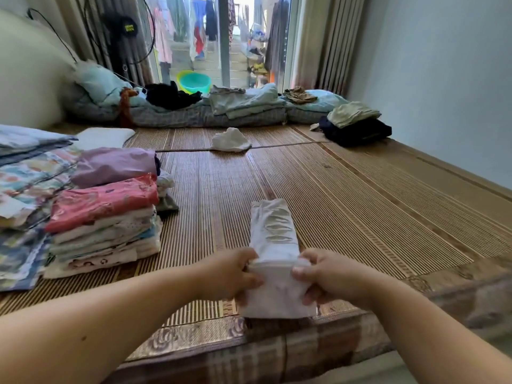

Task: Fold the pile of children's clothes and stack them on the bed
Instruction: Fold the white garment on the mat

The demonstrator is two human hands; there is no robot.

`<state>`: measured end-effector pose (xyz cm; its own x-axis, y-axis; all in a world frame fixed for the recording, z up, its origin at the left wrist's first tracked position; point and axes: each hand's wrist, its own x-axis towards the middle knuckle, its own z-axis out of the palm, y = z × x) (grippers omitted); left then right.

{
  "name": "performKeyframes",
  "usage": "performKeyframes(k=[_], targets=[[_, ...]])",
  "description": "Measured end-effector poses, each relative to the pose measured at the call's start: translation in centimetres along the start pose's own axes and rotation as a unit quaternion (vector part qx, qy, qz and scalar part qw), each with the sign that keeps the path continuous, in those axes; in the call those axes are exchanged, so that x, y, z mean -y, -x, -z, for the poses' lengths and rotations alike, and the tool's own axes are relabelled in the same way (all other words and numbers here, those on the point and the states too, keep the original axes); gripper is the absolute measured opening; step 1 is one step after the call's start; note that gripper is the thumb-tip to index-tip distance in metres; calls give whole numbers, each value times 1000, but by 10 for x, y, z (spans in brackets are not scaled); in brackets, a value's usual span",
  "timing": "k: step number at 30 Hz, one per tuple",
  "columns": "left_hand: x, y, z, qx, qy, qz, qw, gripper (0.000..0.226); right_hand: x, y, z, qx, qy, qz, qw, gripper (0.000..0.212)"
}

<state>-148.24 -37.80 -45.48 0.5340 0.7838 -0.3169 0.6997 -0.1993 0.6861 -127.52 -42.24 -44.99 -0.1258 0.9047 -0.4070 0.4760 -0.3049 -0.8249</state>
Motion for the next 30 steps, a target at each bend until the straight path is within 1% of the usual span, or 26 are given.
performKeyframes(k=[1,2,3,4,5,6,7,8,9,10,11,13,14,15,16,17,19,20,22,23,24,27,29,30], targets=[[0,-11,5,-27,25,-5,999,17,2,-10,2,-44,-30,15,998,10],[0,-21,10,-60,50,-9,997,29,4,-19,3,-92,-70,30,993,15],[1,-31,15,-95,63,-13,993,45,5,-27,5,-140,-108,44,983,24],[5,-40,18,-124,63,-14,990,60,2,-37,7,-188,-120,58,973,34],[11,-45,18,-141,61,-17,988,71,-4,-46,8,-233,-93,65,966,44],[17,-49,16,-146,61,-24,987,79,-11,-53,8,-269,-36,65,960,49],[26,-51,13,-134,50,-34,989,83,-19,-58,8,-295,21,68,953,50],[32,-50,8,-105,16,-42,993,86,-25,-59,8,-301,69,79,948,49],[38,-51,3,-60,-42,-48,996,89,-33,-61,8,-281,107,98,949,45],[43,-53,-2,-12,-109,-58,992,92,-40,-62,8,-237,142,118,954,43],[45,-55,-6,27,-174,-72,982,94,-47,-63,7,-176,176,126,960,45],[46,-64,-14,62,-280,-101,953,92,-60,-63,4,-58,248,116,960,63],[48,-70,-17,64,-318,-111,939,89,-66,-67,4,-27,285,108,952,73],[49,-75,-20,64,-345,-111,930,86,-71,-70,5,-15,313,103,944,78],[50,-77,-22,65,-360,-104,925,83,-75,-73,6,-17,329,102,939,78],[53,-79,-23,66,-362,-96,925,80,-77,-75,7,-27,337,107,935,71],[52,-79,-22,58,-341,-90,934,66,-80,-75,8,-64,347,132,926,52],[50,-78,-19,40,-320,-87,942,53,-80,-74,10,-82,342,143,925,42],[45,-73,-10,-2,-257,-69,964,24,-76,-69,11,-95,288,133,943,22],[43,-70,-5,-8,-218,-62,974,17,-72,-66,12,-91,252,116,957,17],[40,-66,-1,0,-184,-51,982,15,-65,-63,13,-82,215,105,967,18],[28,-54,15,72,-117,-3,991,17,-42,-51,13,-60,113,100,987,26],[23,-46,27,121,-40,30,991,15,-26,-46,13,-21,59,100,993,23],[22,-43,34,132,3,40,990,12,-18,-45,13,5,22,101,995,22]])
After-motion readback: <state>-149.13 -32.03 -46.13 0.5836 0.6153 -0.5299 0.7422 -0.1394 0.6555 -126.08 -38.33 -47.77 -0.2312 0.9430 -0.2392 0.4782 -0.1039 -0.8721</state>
